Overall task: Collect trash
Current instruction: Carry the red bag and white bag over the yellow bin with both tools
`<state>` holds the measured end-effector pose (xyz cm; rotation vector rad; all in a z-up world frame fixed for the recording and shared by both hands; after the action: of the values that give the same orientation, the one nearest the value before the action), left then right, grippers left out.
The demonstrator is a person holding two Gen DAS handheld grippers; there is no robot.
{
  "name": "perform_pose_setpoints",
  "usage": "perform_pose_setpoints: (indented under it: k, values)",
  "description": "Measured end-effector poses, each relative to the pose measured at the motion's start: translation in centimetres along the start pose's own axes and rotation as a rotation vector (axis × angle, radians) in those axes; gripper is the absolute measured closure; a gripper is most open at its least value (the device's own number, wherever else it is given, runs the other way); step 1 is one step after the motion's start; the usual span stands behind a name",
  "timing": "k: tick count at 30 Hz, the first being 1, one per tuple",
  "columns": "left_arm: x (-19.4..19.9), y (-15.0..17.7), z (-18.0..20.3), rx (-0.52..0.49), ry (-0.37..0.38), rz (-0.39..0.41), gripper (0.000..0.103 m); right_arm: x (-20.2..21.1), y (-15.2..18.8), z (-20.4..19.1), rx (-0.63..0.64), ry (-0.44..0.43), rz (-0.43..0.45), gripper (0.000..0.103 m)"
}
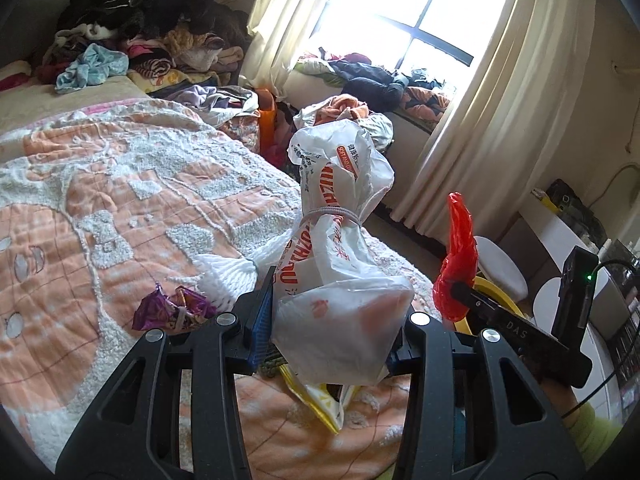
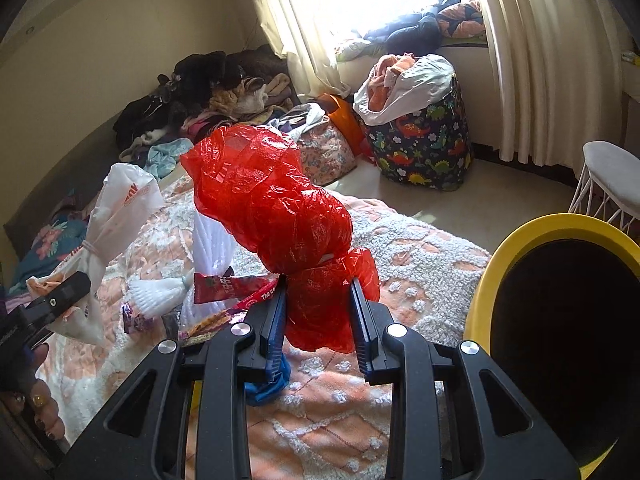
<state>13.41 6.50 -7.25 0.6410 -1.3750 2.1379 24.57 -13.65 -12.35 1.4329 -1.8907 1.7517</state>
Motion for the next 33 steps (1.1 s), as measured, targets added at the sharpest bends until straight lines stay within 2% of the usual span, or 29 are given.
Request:
perform_pose_setpoints:
  k: [6, 21, 33]
  values:
    - [-0.5, 0.2, 2.5, -0.039, 0.028, -0.011, 0.068, 2.3, -0.1, 0.8, -0.026, 0.005, 0.031, 0.075]
    - [-2.2, 1.6, 9.0, -0.163, 0.091, -0.049, 0.068, 6.9, 1.2, 6.1, -0.143, 0.038, 0.087, 0.075]
    - [-3.5, 2.7, 12.6, -0.234, 0.120, -0.086, 0.068, 8.8, 1.3, 9.4, -0.213, 0.061, 0.116, 0.075]
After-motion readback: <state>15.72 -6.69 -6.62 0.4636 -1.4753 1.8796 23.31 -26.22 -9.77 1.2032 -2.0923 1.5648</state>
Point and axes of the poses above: each gripper's, at about its wrist camera, not at the fingertips, and x roughly against the way its jaws point, z to its right, y to its underside, the point moved 8 cm from there along -x, roughly the way its jaws point, and after that the axes turned 10 degrees about -z, right-handed, at the moved point
